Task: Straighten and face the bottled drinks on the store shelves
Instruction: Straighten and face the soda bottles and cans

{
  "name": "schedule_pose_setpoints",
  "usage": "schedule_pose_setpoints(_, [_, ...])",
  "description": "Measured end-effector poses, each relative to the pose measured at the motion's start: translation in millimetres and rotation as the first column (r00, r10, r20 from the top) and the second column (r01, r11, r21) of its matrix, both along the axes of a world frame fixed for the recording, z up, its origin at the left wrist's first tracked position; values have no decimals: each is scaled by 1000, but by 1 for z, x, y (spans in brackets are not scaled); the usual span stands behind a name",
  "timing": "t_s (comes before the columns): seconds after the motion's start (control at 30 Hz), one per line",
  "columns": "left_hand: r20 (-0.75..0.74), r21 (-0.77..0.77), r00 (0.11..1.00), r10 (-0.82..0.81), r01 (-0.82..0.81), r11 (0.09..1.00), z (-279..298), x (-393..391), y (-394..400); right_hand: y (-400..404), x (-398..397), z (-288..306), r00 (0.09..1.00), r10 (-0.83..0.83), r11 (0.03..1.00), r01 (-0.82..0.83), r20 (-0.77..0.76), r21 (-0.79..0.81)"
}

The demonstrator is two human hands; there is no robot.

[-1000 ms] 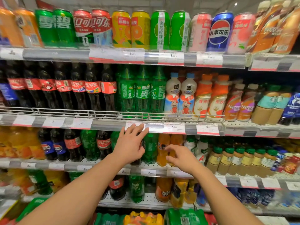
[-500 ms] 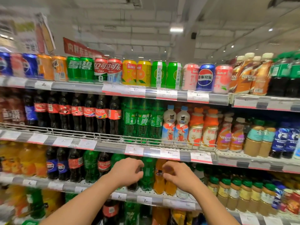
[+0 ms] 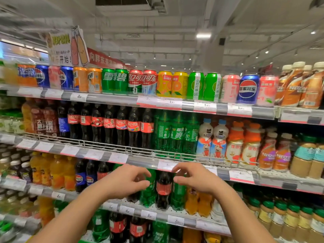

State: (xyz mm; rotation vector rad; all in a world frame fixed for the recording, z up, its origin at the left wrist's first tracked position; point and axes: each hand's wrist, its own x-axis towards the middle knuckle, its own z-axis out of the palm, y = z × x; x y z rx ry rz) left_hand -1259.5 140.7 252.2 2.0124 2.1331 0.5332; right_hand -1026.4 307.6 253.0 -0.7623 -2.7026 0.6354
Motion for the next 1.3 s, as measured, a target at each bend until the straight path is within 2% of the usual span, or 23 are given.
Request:
schedule_pose_setpoints(0.13, [-57, 158, 995, -83, 92, 983, 55, -7, 12, 6, 2, 70, 995, -61, 991, 70, -77, 118])
schedule_pose_setpoints(0.33, [-219, 377, 951, -218, 289, 880, 133, 19, 59, 26, 30, 165, 950, -203, 944, 255, -239, 212])
schedule_pose_setpoints(0.5, [-309, 449, 926, -219, 345, 824, 155, 38, 117, 58, 58, 226, 869, -353, 793, 474, -346, 383])
schedule_pose_setpoints(0.6, [-320, 490, 931, -174, 320, 811, 156, 45, 148, 78, 76, 250, 783, -474, 631, 621, -403, 465])
schedule_pose_setpoints(0.7, [-320, 499, 940, -114, 269, 824, 149, 45, 174, 98, 85, 260, 717, -601, 465, 673, -353, 575])
schedule_pose_setpoints(0.87, [-376, 511, 927, -6, 213, 833, 127, 43, 192, 126, 81, 260, 660, -700, 371, 663, -274, 651])
schedule_pose_setpoints(1.03, [-421, 534, 906, 41, 211, 818, 122, 41, 192, 147, 74, 251, 619, -747, 334, 663, -240, 671])
schedule_pose_setpoints(1.17, [-421, 552, 905, 64, 199, 810, 124, 41, 193, 157, 74, 244, 620, -699, 282, 697, -357, 660])
schedule_pose_setpoints(1.3, [-416, 557, 906, 85, 180, 811, 126, 43, 192, 157, 73, 242, 631, -623, 326, 747, -463, 579])
